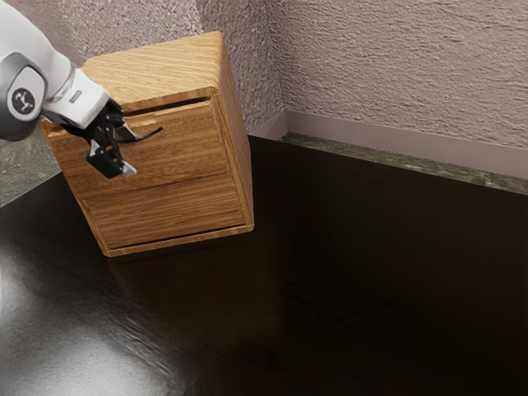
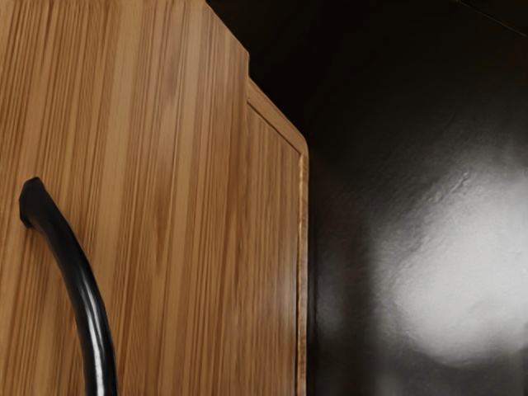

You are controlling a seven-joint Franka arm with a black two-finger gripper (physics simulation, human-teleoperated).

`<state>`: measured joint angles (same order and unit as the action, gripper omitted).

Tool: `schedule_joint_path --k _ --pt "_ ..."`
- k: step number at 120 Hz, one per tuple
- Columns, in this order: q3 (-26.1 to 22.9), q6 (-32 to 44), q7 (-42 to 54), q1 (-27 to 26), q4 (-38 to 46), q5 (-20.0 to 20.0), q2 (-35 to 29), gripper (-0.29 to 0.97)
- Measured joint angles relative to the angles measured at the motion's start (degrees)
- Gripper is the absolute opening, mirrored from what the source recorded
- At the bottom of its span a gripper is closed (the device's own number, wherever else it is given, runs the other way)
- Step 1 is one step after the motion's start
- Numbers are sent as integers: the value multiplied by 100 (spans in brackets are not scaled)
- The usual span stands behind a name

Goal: Pull the drawer handle with one arm to open the drawer

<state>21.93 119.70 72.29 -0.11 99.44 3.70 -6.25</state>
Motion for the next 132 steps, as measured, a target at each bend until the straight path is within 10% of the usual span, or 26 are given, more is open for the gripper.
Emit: schedule_joint_path --k 25,48,84,132 --pt "-64 -12 1 5 765 -19 -949 38" --pt "-465 -369 -63 -12 678 -52 -2098 59" --pt "-743 -2789 -1923 -875 -269 -271 -1859 66" --pt "-1705 -4010 -3472 131 -1617 -386 -893 68"
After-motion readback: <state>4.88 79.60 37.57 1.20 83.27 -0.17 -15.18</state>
